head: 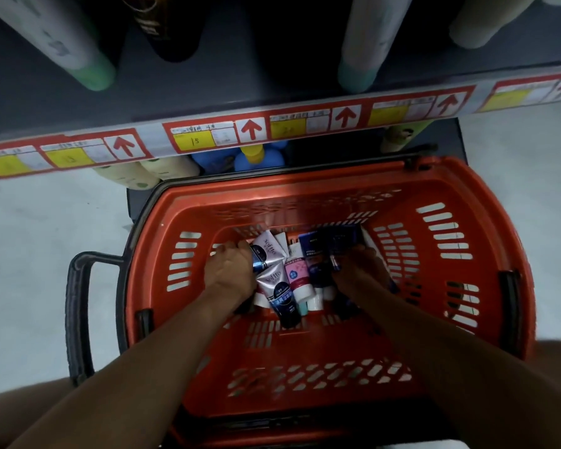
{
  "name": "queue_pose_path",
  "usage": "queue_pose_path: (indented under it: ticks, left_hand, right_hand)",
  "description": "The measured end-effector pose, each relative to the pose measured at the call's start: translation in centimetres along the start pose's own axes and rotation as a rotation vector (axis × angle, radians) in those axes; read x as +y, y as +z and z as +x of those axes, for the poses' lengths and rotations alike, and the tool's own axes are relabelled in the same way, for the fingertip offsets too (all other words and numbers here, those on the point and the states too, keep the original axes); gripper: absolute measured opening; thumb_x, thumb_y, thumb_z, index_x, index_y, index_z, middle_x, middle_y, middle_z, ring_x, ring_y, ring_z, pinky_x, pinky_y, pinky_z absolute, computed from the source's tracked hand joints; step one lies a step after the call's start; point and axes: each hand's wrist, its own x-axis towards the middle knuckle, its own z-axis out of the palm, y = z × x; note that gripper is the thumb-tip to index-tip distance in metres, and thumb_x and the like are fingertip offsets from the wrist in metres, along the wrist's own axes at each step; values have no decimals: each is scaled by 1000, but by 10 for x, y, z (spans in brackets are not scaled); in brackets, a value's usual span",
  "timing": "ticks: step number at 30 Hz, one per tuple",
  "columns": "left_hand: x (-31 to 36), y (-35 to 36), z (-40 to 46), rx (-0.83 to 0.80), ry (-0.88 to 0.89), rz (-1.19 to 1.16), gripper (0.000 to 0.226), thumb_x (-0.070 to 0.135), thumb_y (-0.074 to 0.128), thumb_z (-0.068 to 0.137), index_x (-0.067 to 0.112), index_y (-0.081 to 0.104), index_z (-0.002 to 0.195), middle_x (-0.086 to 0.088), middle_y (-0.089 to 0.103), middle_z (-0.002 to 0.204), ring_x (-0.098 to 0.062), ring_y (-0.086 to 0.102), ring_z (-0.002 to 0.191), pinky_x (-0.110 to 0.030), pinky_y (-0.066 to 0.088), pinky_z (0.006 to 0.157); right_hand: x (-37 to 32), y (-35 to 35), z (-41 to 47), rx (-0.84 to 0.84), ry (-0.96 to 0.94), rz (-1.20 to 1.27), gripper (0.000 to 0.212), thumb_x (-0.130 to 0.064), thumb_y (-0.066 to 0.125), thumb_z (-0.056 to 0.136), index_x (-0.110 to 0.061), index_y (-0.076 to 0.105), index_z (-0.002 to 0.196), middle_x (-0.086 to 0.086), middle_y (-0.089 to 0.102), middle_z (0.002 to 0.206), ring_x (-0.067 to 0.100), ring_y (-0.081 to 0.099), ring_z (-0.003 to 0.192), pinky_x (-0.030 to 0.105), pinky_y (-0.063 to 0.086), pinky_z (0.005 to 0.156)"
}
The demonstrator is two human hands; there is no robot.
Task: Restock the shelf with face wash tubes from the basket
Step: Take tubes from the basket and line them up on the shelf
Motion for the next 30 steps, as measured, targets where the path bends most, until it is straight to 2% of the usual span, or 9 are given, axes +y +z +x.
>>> queue_pose_path:
  ticks: [4,6,8,11,14,17,19,26,30]
  left_hand:
    - [2,-4,-4,-53,-86,-84,48,41,72,87,19,58,128,-7,63,130,-27,64,118,-35,53,91]
    - [2,-4,-8,-72,-129,-146,51,46,75,85,19,59,125,-6,65,127,-25,65,116,-33,52,88]
    - [1,-5,-15,-61,-161,-204,56,45,79,81,17,57,125,-5,66,124,-24,66,112,-31,51,81]
    - [0,-7,-25,-33,-188,-311,64,43,83,75,16,54,125,-5,67,120,-26,68,108,-32,53,78]
    - [1,-12,-39,-4,-205,-425,75,48,87,71,15,52,129,-6,67,121,-28,67,110,-33,54,82]
    - [6,-20,-55,44,-213,-549,82,54,90,68,11,52,125,-8,68,119,-29,68,109,-32,52,78]
    - [10,-27,-67,77,-210,-609,83,59,90,67,9,51,121,-8,66,115,-29,68,105,-33,53,76]
    - [5,-58,-116,288,-159,-787,78,43,97,63,12,48,115,-5,65,106,-25,66,94,-35,56,74]
    - [-4,-78,-146,442,-101,-831,69,34,95,67,12,50,114,-6,68,105,-26,66,93,-40,59,78]
  right_hand:
    - [-5,0,3,-27,76,69,67,-31,74,87,-4,42,139,16,52,136,36,58,118,40,51,90]
    - [-6,-3,-2,-26,46,66,79,-33,82,78,-5,41,140,17,49,136,35,56,119,39,51,88]
    - [-3,-5,-7,-12,-18,66,80,-36,82,75,-7,43,138,18,51,133,36,56,117,40,52,89]
    - [3,-4,-16,-42,-164,179,60,-28,73,84,-5,46,132,17,57,126,35,59,111,36,52,89]
    - [6,-10,-38,30,-247,187,38,-26,68,88,-9,53,118,3,62,104,23,65,94,21,49,71]
    - [9,-20,-61,96,-278,235,61,-34,80,75,-7,53,122,8,65,115,26,65,105,35,56,85]
    - [11,-30,-76,158,-299,233,69,-34,84,72,-4,48,123,11,63,118,30,64,108,38,55,87]
    - [11,-65,-123,268,-358,360,65,-36,85,61,-18,42,107,7,67,102,29,69,91,42,59,75]
    - [5,-84,-157,351,-457,380,59,-35,82,66,-17,42,106,5,67,98,28,68,87,39,58,72]
